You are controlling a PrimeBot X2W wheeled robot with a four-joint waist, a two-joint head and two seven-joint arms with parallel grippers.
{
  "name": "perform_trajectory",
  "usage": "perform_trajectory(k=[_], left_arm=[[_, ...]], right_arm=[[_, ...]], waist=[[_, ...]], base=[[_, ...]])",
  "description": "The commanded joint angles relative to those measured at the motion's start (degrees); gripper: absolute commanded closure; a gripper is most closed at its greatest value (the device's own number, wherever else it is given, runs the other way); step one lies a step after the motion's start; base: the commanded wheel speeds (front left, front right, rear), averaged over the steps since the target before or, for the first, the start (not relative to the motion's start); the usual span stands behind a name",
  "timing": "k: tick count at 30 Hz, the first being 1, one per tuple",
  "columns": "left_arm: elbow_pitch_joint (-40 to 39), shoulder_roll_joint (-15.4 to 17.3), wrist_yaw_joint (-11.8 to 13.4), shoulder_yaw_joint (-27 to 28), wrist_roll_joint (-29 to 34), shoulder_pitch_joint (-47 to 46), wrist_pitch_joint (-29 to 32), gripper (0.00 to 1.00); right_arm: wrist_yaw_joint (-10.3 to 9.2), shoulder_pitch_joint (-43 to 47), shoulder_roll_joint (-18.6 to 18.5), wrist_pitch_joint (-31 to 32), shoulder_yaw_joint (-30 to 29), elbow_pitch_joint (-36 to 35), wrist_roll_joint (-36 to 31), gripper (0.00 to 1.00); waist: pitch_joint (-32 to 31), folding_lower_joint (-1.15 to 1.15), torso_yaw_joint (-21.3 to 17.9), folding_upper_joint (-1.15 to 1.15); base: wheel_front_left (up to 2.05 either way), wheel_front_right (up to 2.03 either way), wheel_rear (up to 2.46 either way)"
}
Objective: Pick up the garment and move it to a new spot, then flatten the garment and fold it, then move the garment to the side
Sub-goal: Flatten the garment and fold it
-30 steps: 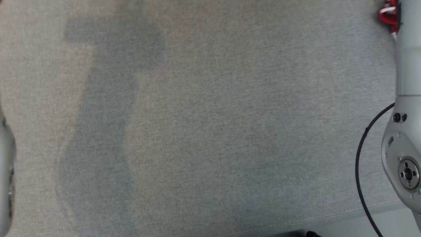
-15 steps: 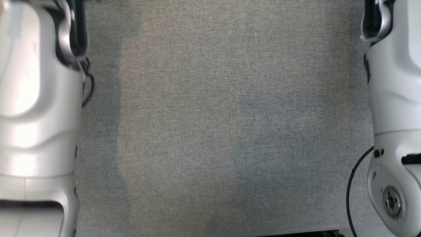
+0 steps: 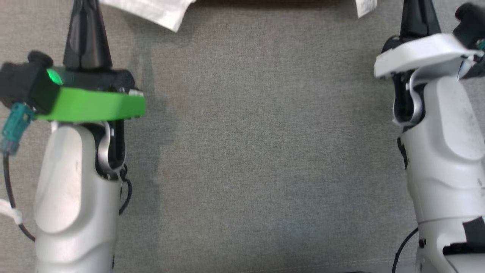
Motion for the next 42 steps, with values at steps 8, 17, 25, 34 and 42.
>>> perform_trajectory(k=[8,17,25,34,42], left_arm=[[-8.5,-1.3,-0.4,1.4,-0.3,20.0,-0.2,1.00],[-15.2,-1.7,2.4,-1.9,0.1,37.2,0.6,1.00],[-21.2,-1.8,4.8,-3.9,-1.2,47.7,4.3,1.00],[-17.0,-1.9,4.6,-5.9,-2.3,48.1,5.5,1.00],[-10.4,-1.9,4.1,-5.9,-2.9,43.6,4.3,1.00]], right_arm=[[-0.09,16.9,0.1,-0.2,1.2,-7.0,5.1,1.00],[-0.09,35.4,0.0,-0.1,0.7,-16.0,7.7,1.00],[-0.09,46.5,0.1,3.8,-0.1,-24.0,8.2,1.00],[-0.08,47.8,0.1,4.5,0.9,-19.4,10.2,1.00],[-0.08,43.7,0.1,2.7,2.0,-13.0,12.0,1.00]], waist=[[-15.7,0.00,-0.4,0.00],[-23.4,0.00,1.5,0.00],[-25.7,0.00,1.8,0.00],[-24.0,0.00,1.0,0.00],[-21.5,0.00,0.1,0.00]], base=[[0.00,0.00,0.00],[0.00,0.00,0.00],[0.00,0.00,0.00],[0.00,0.00,0.00],[0.00,0.00,0.00]])
